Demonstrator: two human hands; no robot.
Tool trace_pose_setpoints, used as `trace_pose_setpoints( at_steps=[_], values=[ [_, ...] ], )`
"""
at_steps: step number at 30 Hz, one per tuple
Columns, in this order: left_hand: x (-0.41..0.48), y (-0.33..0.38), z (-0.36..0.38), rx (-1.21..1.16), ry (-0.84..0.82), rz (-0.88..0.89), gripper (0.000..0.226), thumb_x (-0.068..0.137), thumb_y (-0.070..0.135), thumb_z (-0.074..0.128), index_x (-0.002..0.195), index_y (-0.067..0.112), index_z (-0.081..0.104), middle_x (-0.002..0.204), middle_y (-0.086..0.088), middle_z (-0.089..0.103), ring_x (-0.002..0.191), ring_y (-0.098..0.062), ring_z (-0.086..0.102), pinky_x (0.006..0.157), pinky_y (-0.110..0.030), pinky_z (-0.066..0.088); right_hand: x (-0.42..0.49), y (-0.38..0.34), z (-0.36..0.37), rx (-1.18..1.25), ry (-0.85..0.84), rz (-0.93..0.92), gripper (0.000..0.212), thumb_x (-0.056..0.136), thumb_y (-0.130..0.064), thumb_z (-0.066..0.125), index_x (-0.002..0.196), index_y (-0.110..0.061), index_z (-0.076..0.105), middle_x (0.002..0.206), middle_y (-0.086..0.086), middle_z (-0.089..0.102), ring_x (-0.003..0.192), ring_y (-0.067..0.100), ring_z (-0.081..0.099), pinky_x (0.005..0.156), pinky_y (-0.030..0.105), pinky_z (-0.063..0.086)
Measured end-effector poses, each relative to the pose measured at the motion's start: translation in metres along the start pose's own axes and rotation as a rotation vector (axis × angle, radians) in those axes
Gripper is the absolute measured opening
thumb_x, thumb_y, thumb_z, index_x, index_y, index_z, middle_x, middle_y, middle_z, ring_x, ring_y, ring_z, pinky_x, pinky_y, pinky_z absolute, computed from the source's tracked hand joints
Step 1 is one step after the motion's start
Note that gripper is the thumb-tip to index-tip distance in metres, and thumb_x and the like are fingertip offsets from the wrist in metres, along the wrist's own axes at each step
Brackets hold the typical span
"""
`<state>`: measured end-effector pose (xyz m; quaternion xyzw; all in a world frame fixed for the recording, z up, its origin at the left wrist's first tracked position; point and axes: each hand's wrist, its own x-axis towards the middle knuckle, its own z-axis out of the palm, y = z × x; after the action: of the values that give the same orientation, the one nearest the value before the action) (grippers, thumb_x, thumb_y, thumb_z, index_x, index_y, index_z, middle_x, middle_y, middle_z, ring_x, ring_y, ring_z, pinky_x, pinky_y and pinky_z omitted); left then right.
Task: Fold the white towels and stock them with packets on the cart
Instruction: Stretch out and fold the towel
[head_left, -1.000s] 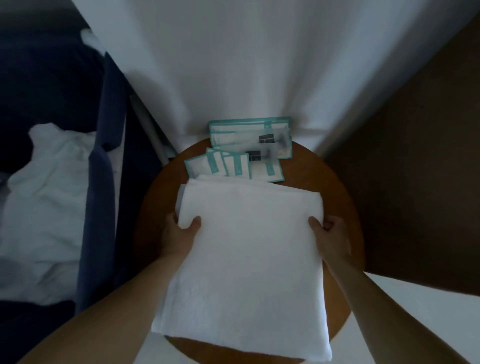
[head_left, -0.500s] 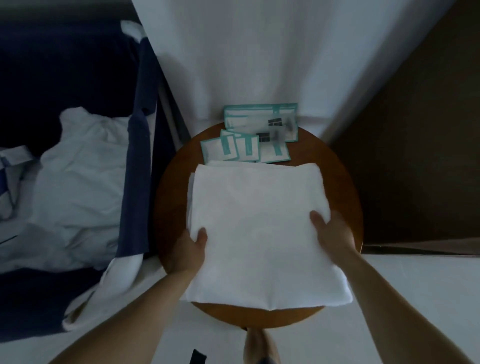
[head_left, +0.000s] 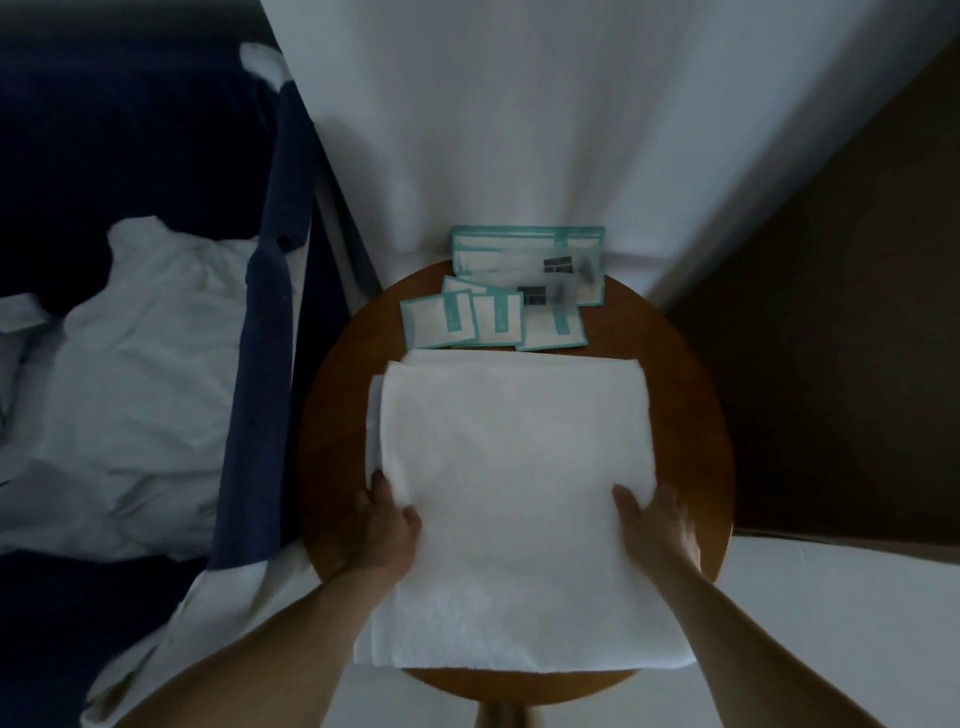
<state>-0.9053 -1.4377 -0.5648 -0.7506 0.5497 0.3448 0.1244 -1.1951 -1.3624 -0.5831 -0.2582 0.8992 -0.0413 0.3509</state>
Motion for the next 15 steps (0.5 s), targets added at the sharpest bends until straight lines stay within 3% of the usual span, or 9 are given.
trace_pose_setpoints(
  at_steps=[4,8,10,13,15],
  values=[
    [0.013,0.011,-0.012,-0.047,-0.131,-0.063,0.074,0.100,0.028,0.047,0.157,0.015,0.002,0.158,-0.016,0.018,0.141,-0.035,0.030,0.115,-0.043,0.031,0.002,-0.017,-0.004,-0.101,-0.010,0.022,0.070,0.096,-0.058,0.043,0.145,-0.011,0.029,0.144,0.016,0.040,0.131,0.039,0.041,0.104,0.051,0.040],
    [0.004,0.030,-0.042,-0.029,-0.215,-0.106,0.097,0.088,0.034,0.066,0.155,0.003,0.002,0.159,-0.016,0.019,0.142,-0.035,0.031,0.112,-0.040,0.037,-0.006,-0.053,-0.028,-0.239,0.125,-0.059,0.078,0.093,-0.049,0.054,0.152,-0.013,0.018,0.155,0.014,0.024,0.141,0.037,0.024,0.111,0.051,0.030],
    [-0.004,0.046,-0.065,-0.008,-0.150,0.034,0.097,0.087,0.035,0.066,0.155,0.005,0.004,0.159,-0.014,0.018,0.144,-0.033,0.026,0.114,-0.039,0.034,-0.013,-0.078,-0.040,-0.249,0.173,-0.228,0.080,0.092,-0.049,0.056,0.154,-0.016,0.015,0.159,0.011,0.019,0.144,0.035,0.019,0.113,0.052,0.028],
    [-0.014,0.069,-0.115,0.032,0.068,0.388,0.084,0.091,0.037,0.060,0.155,0.010,0.013,0.159,-0.011,0.020,0.147,-0.028,0.018,0.119,-0.039,0.025,-0.024,-0.129,-0.052,-0.279,0.207,-0.527,0.073,0.093,-0.046,0.057,0.152,-0.015,0.027,0.158,0.011,0.026,0.145,0.033,0.021,0.114,0.049,0.027],
    [-0.015,0.072,-0.153,0.057,0.236,0.555,0.075,0.091,0.036,0.058,0.152,0.009,0.025,0.154,-0.012,0.029,0.143,-0.028,0.024,0.118,-0.040,0.027,-0.040,-0.169,-0.055,-0.241,0.205,-0.644,0.069,0.094,-0.044,0.058,0.149,-0.013,0.033,0.155,0.013,0.031,0.143,0.033,0.024,0.112,0.048,0.029]
  ],
)
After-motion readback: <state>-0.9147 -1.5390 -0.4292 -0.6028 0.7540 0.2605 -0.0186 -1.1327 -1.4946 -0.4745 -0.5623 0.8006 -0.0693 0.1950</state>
